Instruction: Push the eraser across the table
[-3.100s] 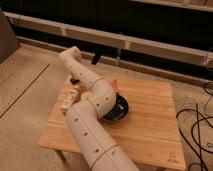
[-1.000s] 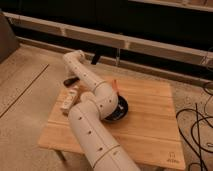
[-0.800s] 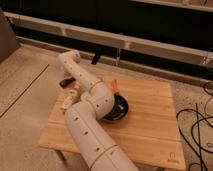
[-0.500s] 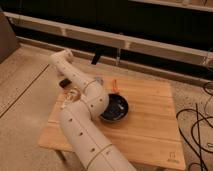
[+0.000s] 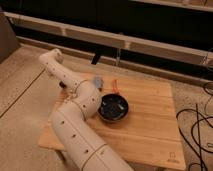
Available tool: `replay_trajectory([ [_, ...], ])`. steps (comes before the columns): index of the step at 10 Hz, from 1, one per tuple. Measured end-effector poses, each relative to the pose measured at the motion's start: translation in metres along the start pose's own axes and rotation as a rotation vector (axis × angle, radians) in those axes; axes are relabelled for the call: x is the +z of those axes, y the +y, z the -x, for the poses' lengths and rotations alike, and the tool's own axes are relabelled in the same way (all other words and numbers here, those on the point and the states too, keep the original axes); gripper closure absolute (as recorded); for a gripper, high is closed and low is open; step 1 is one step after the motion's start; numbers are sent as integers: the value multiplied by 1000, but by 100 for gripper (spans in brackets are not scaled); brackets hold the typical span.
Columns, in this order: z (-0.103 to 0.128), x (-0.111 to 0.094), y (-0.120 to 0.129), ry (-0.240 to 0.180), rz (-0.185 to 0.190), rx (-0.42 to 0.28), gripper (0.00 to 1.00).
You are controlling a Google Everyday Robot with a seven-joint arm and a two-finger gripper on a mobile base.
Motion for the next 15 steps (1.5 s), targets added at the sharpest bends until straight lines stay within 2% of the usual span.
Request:
replay_trajectory([
  [2, -10, 3, -44, 7, -59, 58, 100],
  [3, -17, 8, -57, 16, -80, 75, 100],
  [6, -32, 20, -60, 44, -90, 96, 100],
  [11, -34, 26, -17, 66, -32, 91, 100],
  [12, -32, 26, -4, 67, -19, 75, 100],
  [14, -27, 24, 36, 70, 22, 36, 100],
  [15, -21, 21, 47, 61, 34, 23, 100],
])
